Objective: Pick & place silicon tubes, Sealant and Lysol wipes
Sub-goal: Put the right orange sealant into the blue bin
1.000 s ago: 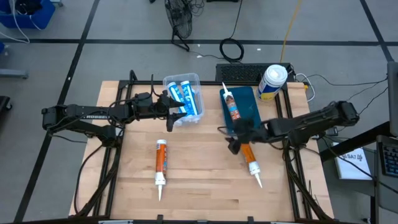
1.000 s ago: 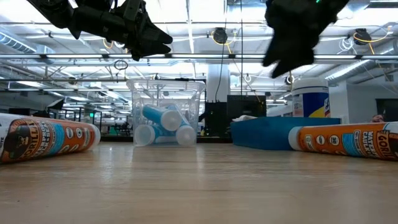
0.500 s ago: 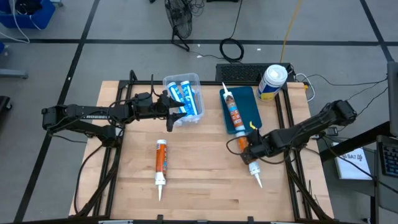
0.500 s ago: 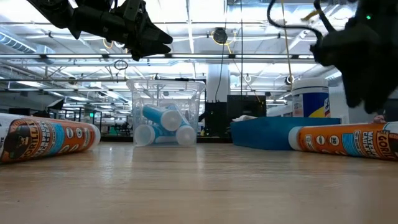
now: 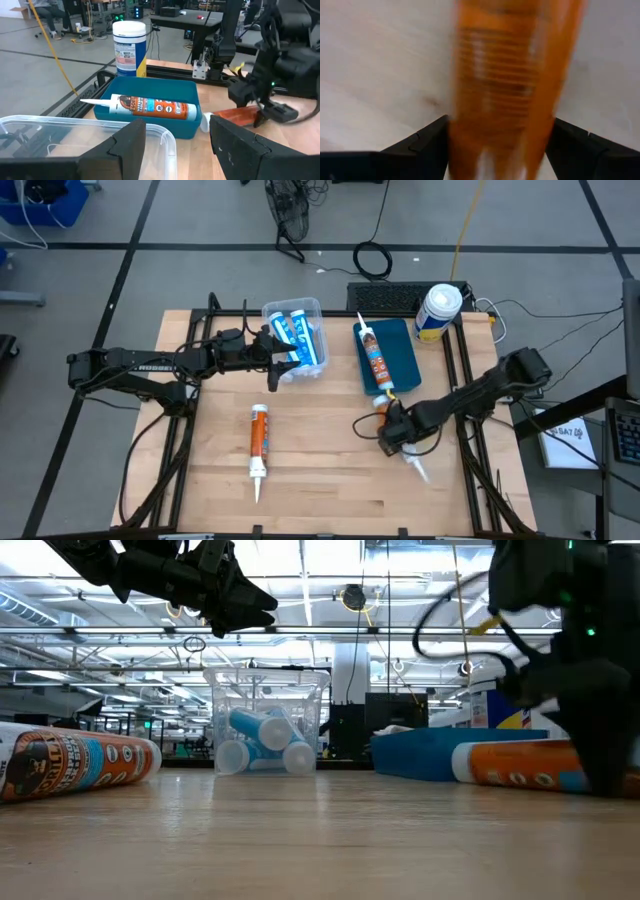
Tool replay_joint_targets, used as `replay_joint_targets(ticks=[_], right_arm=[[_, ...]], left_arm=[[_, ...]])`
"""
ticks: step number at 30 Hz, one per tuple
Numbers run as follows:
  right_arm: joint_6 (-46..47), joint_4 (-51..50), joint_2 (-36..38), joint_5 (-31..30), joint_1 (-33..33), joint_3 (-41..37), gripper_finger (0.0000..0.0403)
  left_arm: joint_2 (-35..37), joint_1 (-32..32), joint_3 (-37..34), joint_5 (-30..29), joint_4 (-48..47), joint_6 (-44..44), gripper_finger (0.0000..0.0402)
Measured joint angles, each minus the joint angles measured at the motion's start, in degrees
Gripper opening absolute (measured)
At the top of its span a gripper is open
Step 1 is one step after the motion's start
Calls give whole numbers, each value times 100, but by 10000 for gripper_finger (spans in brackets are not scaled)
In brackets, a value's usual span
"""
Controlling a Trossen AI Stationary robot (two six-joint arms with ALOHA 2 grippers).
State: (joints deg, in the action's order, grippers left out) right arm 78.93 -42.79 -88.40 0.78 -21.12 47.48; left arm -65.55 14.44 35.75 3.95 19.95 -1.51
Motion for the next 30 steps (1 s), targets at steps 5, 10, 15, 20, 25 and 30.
replay_joint_targets(ticks=[5,10,15,20,25,30], right_arm=[[-181,-87,-556,428,-17,23,269],[-290,13,-672,567,-37,14,269],[-493,283,-542,265,-53,13,269],[-623,518,-497,-536,-139,9,269],[-636,573,-499,-757,-203,7,269],[-774,580,-499,-741,-201,2,269]], left_arm=[[-1,0,0,2,0,-1,219],[1,-1,-2,1,-9,-1,219],[1,0,-2,2,-5,0,219],[1,0,-2,2,-2,-1,218],[1,-2,-2,0,2,-1,219],[1,-2,0,2,2,-1,219]])
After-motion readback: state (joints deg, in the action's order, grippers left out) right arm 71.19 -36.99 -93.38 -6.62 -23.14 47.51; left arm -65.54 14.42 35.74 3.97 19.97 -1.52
